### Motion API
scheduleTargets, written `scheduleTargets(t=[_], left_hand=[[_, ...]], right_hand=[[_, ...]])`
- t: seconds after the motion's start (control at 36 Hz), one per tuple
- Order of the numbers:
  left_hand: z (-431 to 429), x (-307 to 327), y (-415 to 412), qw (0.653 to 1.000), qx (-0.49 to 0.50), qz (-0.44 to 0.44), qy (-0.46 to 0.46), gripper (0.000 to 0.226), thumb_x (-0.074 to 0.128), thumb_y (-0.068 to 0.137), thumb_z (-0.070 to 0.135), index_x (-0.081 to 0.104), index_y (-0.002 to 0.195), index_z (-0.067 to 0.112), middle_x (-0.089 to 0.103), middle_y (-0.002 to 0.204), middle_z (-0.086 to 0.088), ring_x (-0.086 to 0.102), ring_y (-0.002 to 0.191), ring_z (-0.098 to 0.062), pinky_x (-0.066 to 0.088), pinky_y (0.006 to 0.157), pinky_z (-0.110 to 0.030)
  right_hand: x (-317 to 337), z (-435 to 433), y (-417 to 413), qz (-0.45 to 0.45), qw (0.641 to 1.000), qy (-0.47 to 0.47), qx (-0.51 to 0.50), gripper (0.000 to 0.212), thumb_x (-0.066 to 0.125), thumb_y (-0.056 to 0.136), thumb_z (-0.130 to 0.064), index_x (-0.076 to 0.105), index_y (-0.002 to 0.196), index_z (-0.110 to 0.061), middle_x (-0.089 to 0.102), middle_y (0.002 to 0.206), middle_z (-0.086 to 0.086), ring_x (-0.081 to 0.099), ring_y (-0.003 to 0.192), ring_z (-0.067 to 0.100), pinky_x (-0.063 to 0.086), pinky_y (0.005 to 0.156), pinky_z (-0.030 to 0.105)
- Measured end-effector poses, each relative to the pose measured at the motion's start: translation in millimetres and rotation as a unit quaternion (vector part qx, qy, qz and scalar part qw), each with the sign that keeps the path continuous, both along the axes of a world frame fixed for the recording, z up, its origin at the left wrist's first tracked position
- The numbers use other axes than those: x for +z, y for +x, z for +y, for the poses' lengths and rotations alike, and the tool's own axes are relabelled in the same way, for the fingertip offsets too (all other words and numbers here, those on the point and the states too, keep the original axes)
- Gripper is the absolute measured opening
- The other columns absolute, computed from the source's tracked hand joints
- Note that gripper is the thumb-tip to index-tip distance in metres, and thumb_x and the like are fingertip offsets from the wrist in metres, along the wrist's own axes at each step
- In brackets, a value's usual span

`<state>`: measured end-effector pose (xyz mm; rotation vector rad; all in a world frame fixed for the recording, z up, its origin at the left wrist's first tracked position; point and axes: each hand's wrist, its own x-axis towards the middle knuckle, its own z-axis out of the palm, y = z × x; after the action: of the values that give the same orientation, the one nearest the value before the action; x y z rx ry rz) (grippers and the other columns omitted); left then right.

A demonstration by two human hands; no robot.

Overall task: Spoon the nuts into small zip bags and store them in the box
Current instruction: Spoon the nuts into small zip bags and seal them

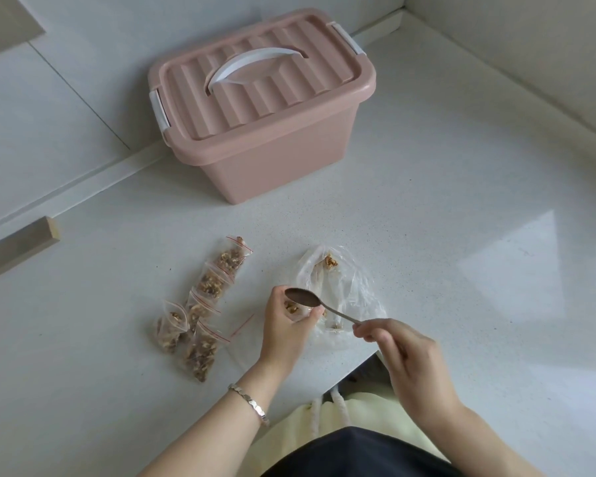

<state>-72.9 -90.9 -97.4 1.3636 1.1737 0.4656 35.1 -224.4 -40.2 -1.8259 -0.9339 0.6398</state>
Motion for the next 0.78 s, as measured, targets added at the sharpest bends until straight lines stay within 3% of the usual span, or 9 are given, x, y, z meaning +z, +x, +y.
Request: scheduleTargets(t=[0.08,0.25,0.31,0.36,0.42,0.47,0.58,0.67,0.78], left_hand=[[0,-2,-1,1.000,-0.004,0.006,0.004,0.031,0.074,0.074,0.015,0.050,0.088,0.028,0.061,0.093,0.003,0.059,0.090,-0.015,0.045,0.075,-0.022],[0,-5,-6,1.000,0.000,0.027,0.011,0.026,0.072,0.078,0.024,0.048,0.087,0.031,0.057,0.099,0.000,0.058,0.087,-0.022,0.047,0.068,-0.022],[1,-2,-7,0.998,0.014,0.048,0.048,0.025,0.073,0.077,0.025,0.049,0.084,0.030,0.058,0.096,0.000,0.059,0.089,-0.020,0.048,0.071,-0.021],[3,3,-9,0.990,0.033,0.084,0.107,0.025,0.073,0.076,0.028,0.048,0.080,0.028,0.058,0.086,0.003,0.058,0.086,-0.020,0.051,0.072,-0.028],[6,9,-12,0.974,0.044,0.144,0.170,0.025,0.071,0.076,0.034,0.048,0.079,0.026,0.055,0.078,0.008,0.057,0.079,-0.023,0.051,0.070,-0.040],[10,14,-15,0.952,0.046,0.210,0.220,0.029,0.070,0.076,0.038,0.049,0.083,0.019,0.054,0.076,0.007,0.058,0.074,-0.024,0.049,0.066,-0.040],[28,20,-19,0.929,0.066,0.299,0.209,0.037,0.066,0.078,0.042,0.041,0.088,0.017,0.063,0.085,-0.003,0.060,0.077,-0.029,0.040,0.062,-0.031],[47,21,-17,0.928,0.090,0.317,0.172,0.038,0.066,0.080,0.037,0.042,0.099,0.014,0.064,0.095,-0.007,0.061,0.087,-0.032,0.041,0.066,-0.033],[65,25,-15,0.912,0.042,0.346,0.216,0.044,0.066,0.083,0.029,0.042,0.114,0.009,0.059,0.111,-0.014,0.058,0.096,-0.036,0.042,0.068,-0.036]], right_hand=[[2,-3,1,-0.051,0.998,0.039,0.021,0.053,0.032,0.095,-0.051,0.069,0.088,-0.014,0.063,0.092,-0.022,0.059,0.092,-0.009,0.043,0.079,0.004],[4,-8,12,-0.063,0.995,0.061,-0.054,0.046,0.030,0.095,-0.053,0.064,0.088,-0.024,0.065,0.088,-0.027,0.061,0.087,-0.007,0.045,0.077,0.006],[5,-8,16,-0.048,0.994,0.056,-0.076,0.044,0.029,0.093,-0.058,0.062,0.086,-0.030,0.066,0.093,-0.023,0.062,0.084,-0.006,0.045,0.076,0.006],[5,-9,19,-0.036,0.994,0.048,-0.088,0.042,0.028,0.091,-0.062,0.060,0.085,-0.035,0.064,0.098,-0.021,0.063,0.082,-0.003,0.046,0.074,0.008],[4,-9,21,-0.021,0.994,0.041,-0.096,0.042,0.028,0.089,-0.063,0.060,0.084,-0.036,0.066,0.094,-0.019,0.064,0.079,0.000,0.048,0.073,0.011],[4,-8,22,-0.012,0.994,0.032,-0.100,0.042,0.030,0.090,-0.061,0.061,0.082,-0.033,0.067,0.091,-0.017,0.065,0.078,0.002,0.050,0.072,0.014],[5,-7,23,-0.013,0.995,0.013,-0.094,0.038,0.033,0.089,-0.051,0.063,0.079,-0.029,0.067,0.088,-0.018,0.065,0.077,0.001,0.050,0.070,0.013],[6,-5,22,-0.002,0.996,0.008,-0.089,0.045,0.032,0.088,-0.057,0.064,0.079,-0.027,0.067,0.088,-0.017,0.065,0.076,0.001,0.049,0.069,0.012],[5,-4,22,0.002,0.996,-0.003,-0.091,0.041,0.033,0.087,-0.048,0.065,0.078,-0.023,0.068,0.084,-0.016,0.065,0.075,0.003,0.051,0.070,0.017]])
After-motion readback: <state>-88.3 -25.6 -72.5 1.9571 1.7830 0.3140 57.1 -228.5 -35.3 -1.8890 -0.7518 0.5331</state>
